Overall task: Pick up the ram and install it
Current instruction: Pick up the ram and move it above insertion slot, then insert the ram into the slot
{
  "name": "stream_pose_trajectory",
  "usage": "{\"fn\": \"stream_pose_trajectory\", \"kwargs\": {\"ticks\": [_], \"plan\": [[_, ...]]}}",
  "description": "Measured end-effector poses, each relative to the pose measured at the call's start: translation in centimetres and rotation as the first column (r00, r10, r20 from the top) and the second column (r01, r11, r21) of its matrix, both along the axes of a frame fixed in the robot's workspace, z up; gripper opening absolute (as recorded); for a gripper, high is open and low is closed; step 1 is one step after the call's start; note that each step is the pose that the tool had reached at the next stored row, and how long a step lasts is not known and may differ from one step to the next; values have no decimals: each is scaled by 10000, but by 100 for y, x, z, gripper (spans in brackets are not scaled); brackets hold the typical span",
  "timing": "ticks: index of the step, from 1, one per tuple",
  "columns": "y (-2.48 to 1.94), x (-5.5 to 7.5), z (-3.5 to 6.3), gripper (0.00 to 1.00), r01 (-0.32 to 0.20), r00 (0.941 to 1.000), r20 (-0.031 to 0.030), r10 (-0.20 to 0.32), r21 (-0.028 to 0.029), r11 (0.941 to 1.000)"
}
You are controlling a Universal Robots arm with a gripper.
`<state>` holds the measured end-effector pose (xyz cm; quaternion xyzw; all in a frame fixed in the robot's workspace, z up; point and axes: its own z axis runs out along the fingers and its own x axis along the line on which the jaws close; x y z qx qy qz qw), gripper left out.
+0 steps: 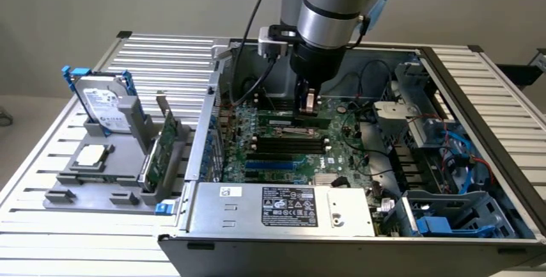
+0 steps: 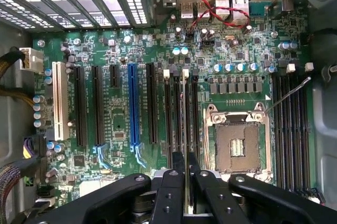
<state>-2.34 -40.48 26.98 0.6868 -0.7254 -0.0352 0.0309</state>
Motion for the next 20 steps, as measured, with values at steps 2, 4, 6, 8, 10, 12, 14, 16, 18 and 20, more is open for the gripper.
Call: {"fn": "stream_pose_trajectory", "kwargs": {"ticks": [2,4,6,8,10,12,14,16,18,20], "plan": [[-1,1,0,14,-2,10000,-26,2,-1,10000],[0,1,0,14,-1,10000,-26,1,0,10000],[0,1,-1,14,-1,10000,-26,1,1,10000],[0,1,-1,14,-2,10000,-26,2,1,10000],[0,1,-1,14,-2,10000,-26,2,1,10000],[0,1,-1,14,-2,10000,-26,2,1,10000],[0,1,-6,14,-2,10000,-25,2,3,10000],[0,1,-18,14,-19,10000,-24,19,3,10000],[0,1,-34,14,-40,10000,-4,40,0,10000],[0,1,-58,14,-45,10000,50,45,1,10000]]}}
